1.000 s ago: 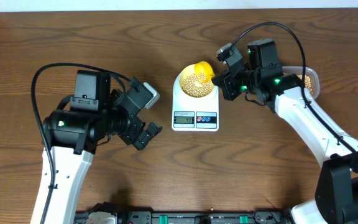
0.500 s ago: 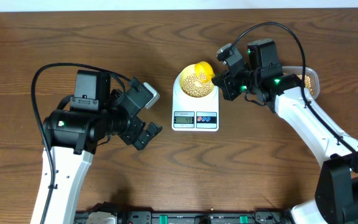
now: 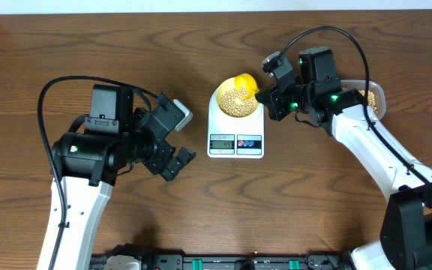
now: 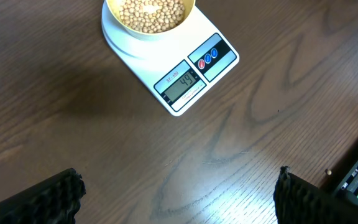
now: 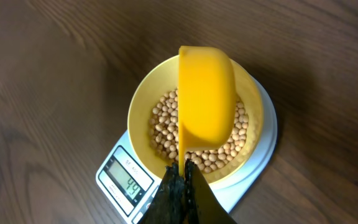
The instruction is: Scoop item into bowl and weigh 50g on scale
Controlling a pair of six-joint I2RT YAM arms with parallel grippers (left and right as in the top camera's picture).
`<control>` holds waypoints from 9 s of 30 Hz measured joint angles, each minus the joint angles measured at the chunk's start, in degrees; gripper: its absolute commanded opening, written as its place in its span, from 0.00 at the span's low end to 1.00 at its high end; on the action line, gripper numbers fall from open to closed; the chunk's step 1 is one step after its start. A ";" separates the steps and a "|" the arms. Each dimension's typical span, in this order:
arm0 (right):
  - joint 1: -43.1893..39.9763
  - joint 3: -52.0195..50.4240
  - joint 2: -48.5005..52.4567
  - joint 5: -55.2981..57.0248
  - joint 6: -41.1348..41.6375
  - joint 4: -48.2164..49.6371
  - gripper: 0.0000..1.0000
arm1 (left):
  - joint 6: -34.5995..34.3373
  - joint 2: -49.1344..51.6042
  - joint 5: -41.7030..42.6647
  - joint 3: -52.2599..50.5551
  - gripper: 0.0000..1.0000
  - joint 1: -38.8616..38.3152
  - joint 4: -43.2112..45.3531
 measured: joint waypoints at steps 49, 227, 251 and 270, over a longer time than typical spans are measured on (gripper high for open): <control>-6.32 0.00 -1.53 -9.94 4.24 0.33 0.01 | 0.00 0.00 0.00 0.00 1.00 0.00 0.00; -28.26 0.15 -8.13 -7.96 2.78 -13.90 0.01 | 0.00 0.00 0.00 0.00 1.00 0.00 0.00; 1.03 0.15 -8.13 3.96 2.73 -6.01 0.01 | 0.00 0.00 0.00 0.00 1.00 0.00 0.00; 1.84 0.15 -8.07 6.43 1.25 -5.64 0.01 | 0.00 0.00 0.00 0.00 1.00 0.00 0.00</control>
